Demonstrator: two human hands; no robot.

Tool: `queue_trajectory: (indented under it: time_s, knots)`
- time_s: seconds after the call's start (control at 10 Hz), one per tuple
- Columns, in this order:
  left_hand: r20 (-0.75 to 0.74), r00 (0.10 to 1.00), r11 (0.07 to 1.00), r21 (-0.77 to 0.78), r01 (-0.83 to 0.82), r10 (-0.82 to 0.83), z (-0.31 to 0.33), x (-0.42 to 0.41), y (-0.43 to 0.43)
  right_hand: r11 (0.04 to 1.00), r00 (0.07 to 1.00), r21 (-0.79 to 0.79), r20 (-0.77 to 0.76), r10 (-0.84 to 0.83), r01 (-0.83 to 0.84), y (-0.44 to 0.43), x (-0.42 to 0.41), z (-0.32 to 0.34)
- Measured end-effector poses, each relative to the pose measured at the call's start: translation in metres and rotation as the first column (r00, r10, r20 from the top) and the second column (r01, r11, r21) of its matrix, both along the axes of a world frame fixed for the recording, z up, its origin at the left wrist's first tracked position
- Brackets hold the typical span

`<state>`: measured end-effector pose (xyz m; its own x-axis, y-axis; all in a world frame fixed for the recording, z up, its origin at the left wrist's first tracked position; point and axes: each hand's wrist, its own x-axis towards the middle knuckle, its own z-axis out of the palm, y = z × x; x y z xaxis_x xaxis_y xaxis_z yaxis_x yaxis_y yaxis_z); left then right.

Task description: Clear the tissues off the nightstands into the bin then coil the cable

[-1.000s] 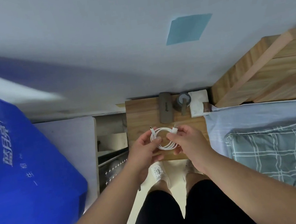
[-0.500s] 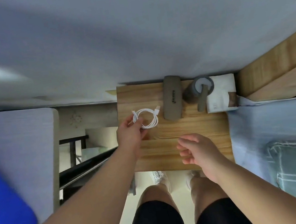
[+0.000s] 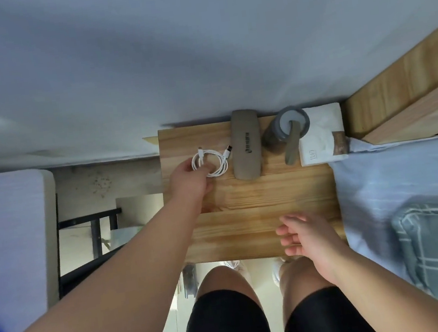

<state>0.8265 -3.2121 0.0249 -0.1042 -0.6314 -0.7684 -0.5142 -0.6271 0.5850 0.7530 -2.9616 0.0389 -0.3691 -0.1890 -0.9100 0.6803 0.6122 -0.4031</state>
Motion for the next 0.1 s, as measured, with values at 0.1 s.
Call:
queue_trajectory:
  time_s: [0.1]
  knots:
    - [-0.067,0.99,0.988,0.077,0.131,-0.126,0.026,0.0087,0.0054,1.0,1.0,0.014,-0.013,0.018,-0.018,0.0105,-0.0037,0.0234]
